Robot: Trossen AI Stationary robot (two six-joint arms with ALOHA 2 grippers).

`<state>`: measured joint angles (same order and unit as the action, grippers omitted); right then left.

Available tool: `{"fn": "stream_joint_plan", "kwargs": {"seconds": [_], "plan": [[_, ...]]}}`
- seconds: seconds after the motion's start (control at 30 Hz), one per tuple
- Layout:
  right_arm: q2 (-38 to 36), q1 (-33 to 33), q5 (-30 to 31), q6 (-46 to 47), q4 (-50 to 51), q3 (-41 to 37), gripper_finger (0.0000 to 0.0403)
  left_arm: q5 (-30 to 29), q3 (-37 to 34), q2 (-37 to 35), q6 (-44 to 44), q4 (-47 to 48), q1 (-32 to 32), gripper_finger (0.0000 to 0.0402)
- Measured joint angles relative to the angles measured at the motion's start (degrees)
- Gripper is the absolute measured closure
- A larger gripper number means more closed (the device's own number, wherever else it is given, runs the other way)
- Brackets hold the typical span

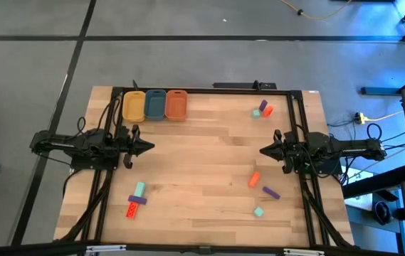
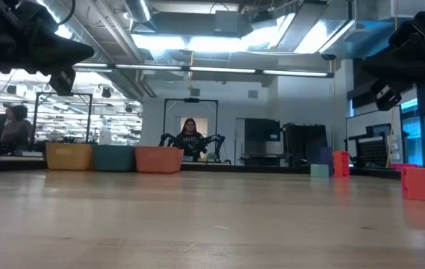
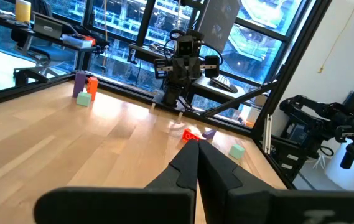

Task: Sort & place blocks by color

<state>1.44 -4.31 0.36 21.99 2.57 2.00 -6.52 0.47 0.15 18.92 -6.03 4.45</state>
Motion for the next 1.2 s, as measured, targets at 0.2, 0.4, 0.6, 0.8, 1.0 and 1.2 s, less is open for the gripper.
{"fn": "stream_joint_plan", "kwargs": {"seconds": [0.2, 0.4, 0.6, 0.8, 1.0, 1.2], "plan": [[0.0, 0.0, 0.0, 0.0, 0.0, 0.0, 0.0377, 0.0, 0.0, 0.0, 0.0, 0.0, 0.0, 0.0401], [0.0, 0.0, 0.0, 0.0, 0.0, 0.0, 0.0377, 0.0, 0.0, 0.0, 0.0, 0.0, 0.0, 0.0401], [0.0, 0.0, 0.0, 0.0, 0.0, 0.0, 0.0377, 0.0, 0.0, 0.0, 0.0, 0.0, 0.0, 0.0401], [0.0, 0.0, 0.0, 0.0, 0.0, 0.0, 0.0377, 0.0, 0.0, 0.0, 0.0, 0.0, 0.0, 0.0401], [0.0, 0.0, 2.4, -0.1, -0.6, 0.0, 0.0377, 0.0, 0.0, 0.0, 0.0, 0.0, 0.0, 0.0401], [0.0, 0.0, 4.6, 3.3, -4.2, 0.0, 0.0377, 0.0, 0.0, 0.0, 0.0, 0.0, 0.0, 0.0401]]}}
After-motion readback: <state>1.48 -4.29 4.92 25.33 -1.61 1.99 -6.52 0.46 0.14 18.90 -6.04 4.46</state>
